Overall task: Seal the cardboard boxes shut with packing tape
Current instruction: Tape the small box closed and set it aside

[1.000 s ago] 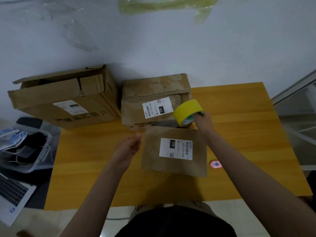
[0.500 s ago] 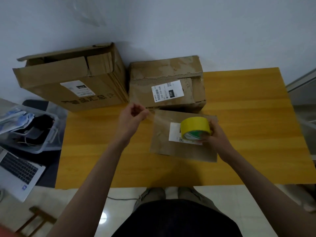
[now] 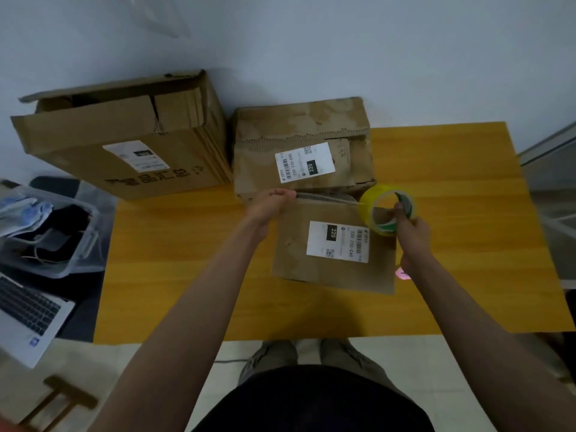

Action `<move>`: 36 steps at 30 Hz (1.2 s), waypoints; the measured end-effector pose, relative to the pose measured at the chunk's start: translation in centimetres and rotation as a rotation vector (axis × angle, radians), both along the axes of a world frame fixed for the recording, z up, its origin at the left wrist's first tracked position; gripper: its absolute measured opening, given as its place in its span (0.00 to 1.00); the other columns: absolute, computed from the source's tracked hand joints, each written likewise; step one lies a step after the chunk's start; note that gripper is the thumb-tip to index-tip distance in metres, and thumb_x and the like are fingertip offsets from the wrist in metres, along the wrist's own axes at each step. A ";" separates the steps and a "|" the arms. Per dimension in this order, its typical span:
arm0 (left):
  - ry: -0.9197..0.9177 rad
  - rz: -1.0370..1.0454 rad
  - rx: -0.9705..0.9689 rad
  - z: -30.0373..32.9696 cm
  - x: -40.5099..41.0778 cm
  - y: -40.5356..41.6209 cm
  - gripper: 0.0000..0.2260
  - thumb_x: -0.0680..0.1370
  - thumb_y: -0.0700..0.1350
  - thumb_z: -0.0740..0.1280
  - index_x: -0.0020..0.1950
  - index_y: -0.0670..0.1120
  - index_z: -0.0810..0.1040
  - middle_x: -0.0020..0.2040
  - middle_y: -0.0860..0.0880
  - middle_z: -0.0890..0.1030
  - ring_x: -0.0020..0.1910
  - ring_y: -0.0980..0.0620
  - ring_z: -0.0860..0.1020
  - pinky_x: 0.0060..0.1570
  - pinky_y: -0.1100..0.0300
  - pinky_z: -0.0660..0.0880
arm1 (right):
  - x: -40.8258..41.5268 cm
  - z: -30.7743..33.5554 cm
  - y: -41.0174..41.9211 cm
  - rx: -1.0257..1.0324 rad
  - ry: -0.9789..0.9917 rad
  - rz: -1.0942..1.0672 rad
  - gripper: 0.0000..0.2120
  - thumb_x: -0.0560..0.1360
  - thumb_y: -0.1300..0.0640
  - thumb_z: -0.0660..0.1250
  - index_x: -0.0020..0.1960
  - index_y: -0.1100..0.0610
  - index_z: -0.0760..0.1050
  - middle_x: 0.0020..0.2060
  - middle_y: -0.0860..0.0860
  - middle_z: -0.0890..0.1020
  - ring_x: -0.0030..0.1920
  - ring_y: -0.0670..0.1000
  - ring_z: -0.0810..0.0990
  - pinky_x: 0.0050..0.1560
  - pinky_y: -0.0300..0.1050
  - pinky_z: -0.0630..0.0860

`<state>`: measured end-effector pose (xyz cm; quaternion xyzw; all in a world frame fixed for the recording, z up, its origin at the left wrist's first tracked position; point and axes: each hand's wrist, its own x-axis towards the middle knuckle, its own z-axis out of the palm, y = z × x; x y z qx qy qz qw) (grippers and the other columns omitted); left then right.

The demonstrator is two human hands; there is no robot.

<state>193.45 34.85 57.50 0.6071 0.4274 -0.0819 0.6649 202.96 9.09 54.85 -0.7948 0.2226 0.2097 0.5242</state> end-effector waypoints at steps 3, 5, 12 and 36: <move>0.032 0.003 -0.131 -0.2 0.8 0.4 0.11 0.80 0.46 0.71 0.61 0.45 0.82 0.61 0.49 0.80 0.61 0.52 0.75 0.58 0.56 0.70 | 1.4 -0.1 -0.1 0.136 0.187 0.024 0.21 0.79 0.40 0.65 0.58 0.57 0.75 0.58 0.55 0.78 0.58 0.56 0.74 0.62 0.60 0.72; 0.047 0.009 -0.208 -0.5 1.1 0.6 0.10 0.79 0.47 0.72 0.60 0.48 0.81 0.63 0.49 0.78 0.63 0.48 0.73 0.63 0.50 0.70 | 2.4 -0.3 -0.3 0.246 0.258 0.053 0.21 0.80 0.40 0.64 0.62 0.55 0.76 0.62 0.51 0.78 0.60 0.53 0.76 0.63 0.55 0.72; 0.028 0.004 -0.301 -1.6 1.5 1.0 0.21 0.77 0.44 0.73 0.69 0.51 0.76 0.65 0.51 0.78 0.65 0.47 0.74 0.63 0.45 0.73 | 4.7 -0.1 -0.3 0.293 0.401 0.122 0.16 0.81 0.43 0.63 0.59 0.54 0.74 0.63 0.55 0.78 0.62 0.56 0.75 0.55 0.50 0.72; -0.308 -0.143 0.005 2.9 -8.8 -2.2 0.13 0.69 0.56 0.74 0.39 0.48 0.78 0.62 0.52 0.74 0.64 0.48 0.72 0.59 0.53 0.70 | -4.9 2.1 -2.2 0.583 0.044 -0.021 0.08 0.81 0.62 0.63 0.57 0.57 0.79 0.51 0.52 0.85 0.56 0.54 0.82 0.57 0.52 0.78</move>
